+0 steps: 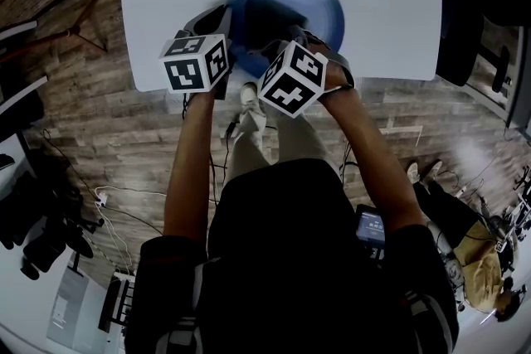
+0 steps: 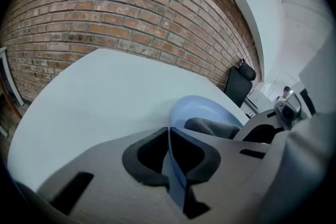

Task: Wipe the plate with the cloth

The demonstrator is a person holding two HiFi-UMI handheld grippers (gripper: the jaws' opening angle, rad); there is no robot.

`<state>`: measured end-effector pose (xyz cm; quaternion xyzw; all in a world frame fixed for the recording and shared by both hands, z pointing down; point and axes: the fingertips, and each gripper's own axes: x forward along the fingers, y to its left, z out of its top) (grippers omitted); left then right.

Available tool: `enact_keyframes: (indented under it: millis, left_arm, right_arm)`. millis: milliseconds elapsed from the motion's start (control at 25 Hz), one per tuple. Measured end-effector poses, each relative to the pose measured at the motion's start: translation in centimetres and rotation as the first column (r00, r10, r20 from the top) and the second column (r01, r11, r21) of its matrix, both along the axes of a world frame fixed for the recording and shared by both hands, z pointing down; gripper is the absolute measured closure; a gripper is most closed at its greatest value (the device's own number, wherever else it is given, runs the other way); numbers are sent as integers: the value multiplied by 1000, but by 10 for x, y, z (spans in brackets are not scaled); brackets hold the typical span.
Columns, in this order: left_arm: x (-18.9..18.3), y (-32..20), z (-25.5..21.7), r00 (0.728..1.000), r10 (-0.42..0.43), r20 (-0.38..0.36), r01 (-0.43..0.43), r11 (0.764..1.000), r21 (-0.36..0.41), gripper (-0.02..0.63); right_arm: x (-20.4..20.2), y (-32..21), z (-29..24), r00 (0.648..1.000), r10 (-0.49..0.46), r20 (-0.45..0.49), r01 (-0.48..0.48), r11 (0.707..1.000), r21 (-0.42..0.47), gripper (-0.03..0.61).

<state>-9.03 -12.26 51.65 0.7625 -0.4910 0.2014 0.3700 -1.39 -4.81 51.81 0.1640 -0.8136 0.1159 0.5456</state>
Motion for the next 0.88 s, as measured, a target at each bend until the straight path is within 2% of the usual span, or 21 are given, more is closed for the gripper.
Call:
enact_keyframes:
  millis: [160,480,680,880]
  left_arm:
    - [2,1,0,1000,20,1,-20,1000,13,584]
    - [-9,5,-22,1000,5,-20,-3,998,69,583]
    - [-14,10,-38,1000,19,-18,-16,993,116,584]
    - [-18,23,-57,999,39,-8,-38,989,146,584]
  right_arm:
    - [0,-1,-1,1000,2,9,-2,1000,-10,525]
    - [1,-2,-8,1000,6,6,-6,1000,3,526]
    - [-1,-2,-20,998,47,41,-47,999,2,525]
    - [3,-3,-40,991,112,76,-116,993,39,526]
